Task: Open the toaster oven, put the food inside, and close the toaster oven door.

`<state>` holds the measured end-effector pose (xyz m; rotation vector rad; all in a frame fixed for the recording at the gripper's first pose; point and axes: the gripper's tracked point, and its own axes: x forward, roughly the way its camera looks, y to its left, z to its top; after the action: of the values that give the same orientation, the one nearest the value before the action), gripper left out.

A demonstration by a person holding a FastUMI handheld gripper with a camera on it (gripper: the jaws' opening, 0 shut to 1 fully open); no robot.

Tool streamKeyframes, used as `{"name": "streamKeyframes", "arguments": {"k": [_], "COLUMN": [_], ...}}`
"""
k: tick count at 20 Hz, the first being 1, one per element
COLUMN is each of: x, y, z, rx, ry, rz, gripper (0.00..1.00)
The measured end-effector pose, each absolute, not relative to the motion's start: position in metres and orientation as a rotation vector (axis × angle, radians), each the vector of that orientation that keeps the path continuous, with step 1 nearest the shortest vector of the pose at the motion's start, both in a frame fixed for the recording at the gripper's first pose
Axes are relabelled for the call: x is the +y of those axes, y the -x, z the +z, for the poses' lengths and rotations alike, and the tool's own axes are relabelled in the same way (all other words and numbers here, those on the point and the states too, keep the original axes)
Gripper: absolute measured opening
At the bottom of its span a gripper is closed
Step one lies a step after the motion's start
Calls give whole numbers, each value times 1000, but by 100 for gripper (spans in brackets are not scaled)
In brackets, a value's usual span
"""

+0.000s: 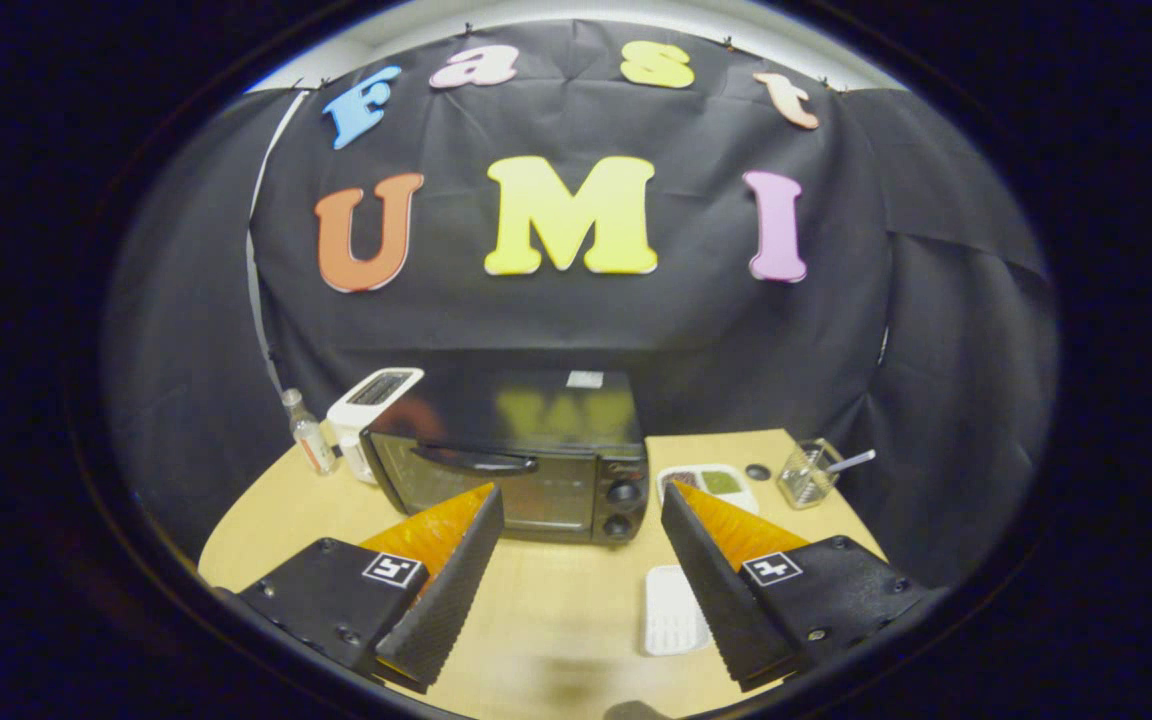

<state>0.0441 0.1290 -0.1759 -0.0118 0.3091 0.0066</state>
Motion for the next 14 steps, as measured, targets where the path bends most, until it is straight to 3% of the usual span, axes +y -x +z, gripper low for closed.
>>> {"name": "streamKeyframes", "arguments": {"k": [7, 14], "x": [46, -2], "y": [20, 60], "z": [-45, -9], "rx": [75, -3], "ry": [32, 10], "rz": [-73, -37], "gripper": [100, 100]}}
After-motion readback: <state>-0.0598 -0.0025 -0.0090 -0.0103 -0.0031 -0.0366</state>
